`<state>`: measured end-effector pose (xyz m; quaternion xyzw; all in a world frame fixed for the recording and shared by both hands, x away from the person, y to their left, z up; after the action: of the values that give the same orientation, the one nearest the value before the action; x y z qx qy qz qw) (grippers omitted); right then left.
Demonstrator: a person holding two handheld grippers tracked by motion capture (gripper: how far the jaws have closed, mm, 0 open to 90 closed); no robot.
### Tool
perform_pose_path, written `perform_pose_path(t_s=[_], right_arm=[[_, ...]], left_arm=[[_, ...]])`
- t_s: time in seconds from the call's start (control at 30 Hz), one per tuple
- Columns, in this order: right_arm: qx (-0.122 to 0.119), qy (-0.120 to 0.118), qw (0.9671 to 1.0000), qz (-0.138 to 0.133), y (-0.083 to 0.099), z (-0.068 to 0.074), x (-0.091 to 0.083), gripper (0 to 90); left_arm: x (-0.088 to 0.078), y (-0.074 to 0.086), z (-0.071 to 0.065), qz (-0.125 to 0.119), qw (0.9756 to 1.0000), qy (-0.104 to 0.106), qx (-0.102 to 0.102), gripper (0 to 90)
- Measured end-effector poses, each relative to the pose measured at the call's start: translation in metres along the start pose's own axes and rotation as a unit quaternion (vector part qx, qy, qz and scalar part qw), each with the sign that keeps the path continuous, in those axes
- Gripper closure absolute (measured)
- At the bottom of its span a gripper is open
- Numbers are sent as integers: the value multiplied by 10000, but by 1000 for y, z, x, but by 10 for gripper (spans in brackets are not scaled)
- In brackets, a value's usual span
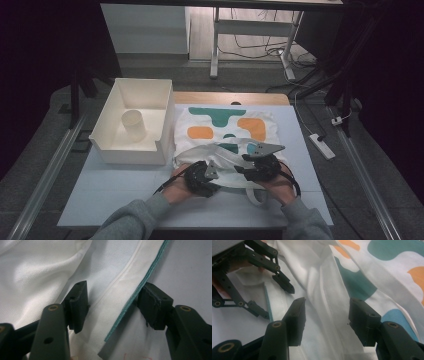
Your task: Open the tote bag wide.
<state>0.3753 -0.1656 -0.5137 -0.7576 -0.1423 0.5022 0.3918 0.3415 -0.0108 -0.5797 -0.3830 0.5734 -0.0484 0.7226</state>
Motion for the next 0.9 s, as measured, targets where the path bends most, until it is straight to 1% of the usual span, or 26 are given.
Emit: perform_pose_path(t_s=[0.07,0.13,0.2,0.3,0.33,0.37,0.4,0.53,0.6,0.63,0.67,0.7,0.73,0.8,0.83,0.87,0.9], right_arm=[[8,44,10000,46,2,-1,1,479],[3,96,9999,108,4,-3,2,481],[-33,159,9997,207,7,-4,4,481],[-37,201,9992,334,12,-5,7,483],[-43,197,9991,376,14,-6,9,483],[-16,188,9990,417,15,-5,10,484],[-37,187,9989,439,16,-5,11,484],[-92,214,9982,547,19,-4,14,494],[-130,179,9980,595,20,-4,15,545],[-128,145,9979,611,20,-3,15,584],[-121,82,9979,631,21,-3,16,637],[-134,96,9977,656,21,-3,16,682],[-175,166,9973,696,22,-4,16,731],[-197,232,9970,714,23,-5,15,831],[-152,166,9979,608,21,-6,11,895],[-152,166,9979,608,21,-6,11,895],[-116,106,9985,531,20,-5,10,896]], left_arm=[[0,0,2,1,10000,-44,-8,497],[0,1,3,-2,10000,-11,-50,558],[0,1,3,-11,10000,-25,-35,642],[0,1,3,-10,10000,-93,27,730],[-1,1,3,-13,9999,-124,37,753],[-2,0,3,-44,9999,-117,29,772],[-3,0,4,-65,9999,-116,22,796],[-6,-1,4,-160,9999,-28,-42,841],[-7,-2,3,-200,9998,8,-62,853],[-8,-2,3,-208,9998,20,-59,856],[-8,-2,3,-209,9998,25,-52,857],[-9,-2,2,-212,9998,37,-43,858],[-9,-2,2,-213,9998,38,-36,858],[-10,-2,1,-222,9997,52,-29,859],[-11,-2,1,-230,9997,70,-15,861],[-12,-2,0,-260,9996,79,-30,861],[-13,-2,-1,-272,9996,87,-8,863]])
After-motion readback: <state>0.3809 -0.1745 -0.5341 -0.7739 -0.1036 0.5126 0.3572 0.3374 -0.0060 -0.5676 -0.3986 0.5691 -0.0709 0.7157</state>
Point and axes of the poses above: each handheld gripper's, and its own axes: x roughly forward along the jaws, y roughly out of its underside, z roughly to its left, the point moved 7 cm from there along x, roughly forward along the jaws, and after that the axes turned 8 degrees about -x, right-handed, at the moved point
